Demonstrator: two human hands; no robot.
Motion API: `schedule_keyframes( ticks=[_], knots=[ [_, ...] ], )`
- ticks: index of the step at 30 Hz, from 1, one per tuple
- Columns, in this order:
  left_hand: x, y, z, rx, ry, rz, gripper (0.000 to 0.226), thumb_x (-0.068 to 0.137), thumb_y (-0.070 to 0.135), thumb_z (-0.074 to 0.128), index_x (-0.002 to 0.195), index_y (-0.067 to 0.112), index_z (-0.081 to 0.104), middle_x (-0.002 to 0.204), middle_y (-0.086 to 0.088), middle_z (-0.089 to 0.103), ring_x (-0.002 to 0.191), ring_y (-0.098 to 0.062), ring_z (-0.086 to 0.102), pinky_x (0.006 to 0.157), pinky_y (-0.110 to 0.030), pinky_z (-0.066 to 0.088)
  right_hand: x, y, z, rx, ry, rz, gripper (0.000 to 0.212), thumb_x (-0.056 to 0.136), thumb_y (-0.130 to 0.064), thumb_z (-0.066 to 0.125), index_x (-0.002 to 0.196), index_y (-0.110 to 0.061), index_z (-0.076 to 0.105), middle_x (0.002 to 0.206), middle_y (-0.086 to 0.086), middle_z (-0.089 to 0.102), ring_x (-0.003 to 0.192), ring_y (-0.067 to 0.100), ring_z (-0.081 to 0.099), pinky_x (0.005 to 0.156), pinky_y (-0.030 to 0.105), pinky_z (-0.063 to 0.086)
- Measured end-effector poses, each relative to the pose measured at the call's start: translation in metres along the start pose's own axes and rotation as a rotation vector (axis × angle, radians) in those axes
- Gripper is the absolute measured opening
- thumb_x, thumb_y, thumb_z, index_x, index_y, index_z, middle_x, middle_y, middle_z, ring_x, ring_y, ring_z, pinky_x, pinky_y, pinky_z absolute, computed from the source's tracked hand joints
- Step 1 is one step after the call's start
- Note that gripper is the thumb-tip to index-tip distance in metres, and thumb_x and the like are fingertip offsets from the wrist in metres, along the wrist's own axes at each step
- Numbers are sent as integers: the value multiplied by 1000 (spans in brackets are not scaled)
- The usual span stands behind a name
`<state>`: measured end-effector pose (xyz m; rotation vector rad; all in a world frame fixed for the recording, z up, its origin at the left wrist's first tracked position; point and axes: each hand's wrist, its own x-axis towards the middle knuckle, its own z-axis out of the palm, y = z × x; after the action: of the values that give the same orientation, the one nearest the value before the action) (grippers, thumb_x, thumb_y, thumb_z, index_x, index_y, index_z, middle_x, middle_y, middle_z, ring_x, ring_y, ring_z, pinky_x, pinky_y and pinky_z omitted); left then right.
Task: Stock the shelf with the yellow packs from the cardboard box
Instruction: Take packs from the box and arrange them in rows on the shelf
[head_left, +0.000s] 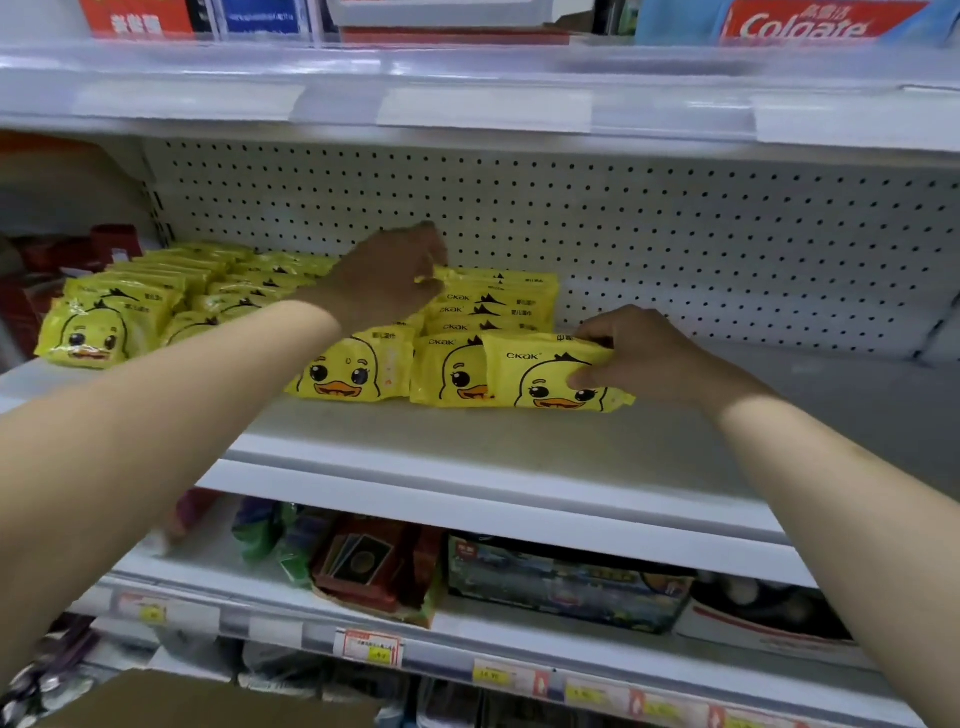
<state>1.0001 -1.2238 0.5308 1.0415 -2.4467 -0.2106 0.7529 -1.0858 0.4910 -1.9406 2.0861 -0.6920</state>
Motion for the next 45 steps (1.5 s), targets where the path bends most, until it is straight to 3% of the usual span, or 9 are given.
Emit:
schedule_keyframes(
  ticks=[3,6,12,17,26,30,35,39,45],
  knots=[
    [-9,48,16,-185,-123,170,28,85,28,74,108,21,59,104,14,64,93,13,55,78,-1,38,-2,10,2,22,6,18,42,72,-27,84,112,-27,71,87,-23,61,80,-5,57,59,10,34],
    [-7,71,43,-198,-255,260,27,84,27,76,106,24,60,107,20,62,94,14,52,75,7,30,-9,17,-2,19,-2,15,36,72,-29,84,103,-32,67,92,-16,63,84,2,58,61,13,37],
    [3,84,71,-210,-202,287,14,86,17,72,94,21,62,101,9,68,95,-6,60,69,-3,36,-25,40,-11,186,27,3,33,75,-20,83,96,-35,63,97,-15,68,94,4,64,75,22,50],
    [7,83,81,-292,-185,244,16,83,22,76,89,27,62,98,11,69,98,0,61,76,-15,40,-38,58,-13,290,102,-55,26,82,-21,79,96,-30,60,101,-13,68,103,3,64,82,24,49],
    [14,82,86,-301,-180,209,12,81,29,78,83,21,70,91,6,70,92,-8,63,83,-28,47,-31,61,-12,390,190,-52,8,83,-17,79,79,-14,71,80,-7,73,78,5,68,73,18,50],
    [20,86,79,-196,-239,190,18,85,34,73,82,17,69,91,-1,70,87,-16,62,68,-22,43,-27,61,-11,380,263,-24,14,83,-16,79,73,-19,69,72,-13,71,68,-5,64,64,9,44],
    [22,85,78,-217,-293,177,14,85,34,72,83,21,66,92,2,70,85,-8,65,72,-27,50,-29,68,-9,503,171,-83,13,85,-11,76,88,-19,65,94,3,73,94,14,69,83,22,52],
    [19,87,87,-405,-335,131,12,85,27,73,91,20,65,88,-6,73,49,1,47,43,-13,33,-30,70,-13,556,117,-91,13,84,-5,75,90,-9,64,97,11,72,91,13,68,83,25,52],
    [22,87,91,-493,-339,92,12,83,24,76,90,19,67,87,0,75,67,-6,58,53,-18,38,-24,67,-12,546,96,-53,12,85,-10,75,94,-4,69,92,5,72,85,7,67,78,19,51]
  ],
)
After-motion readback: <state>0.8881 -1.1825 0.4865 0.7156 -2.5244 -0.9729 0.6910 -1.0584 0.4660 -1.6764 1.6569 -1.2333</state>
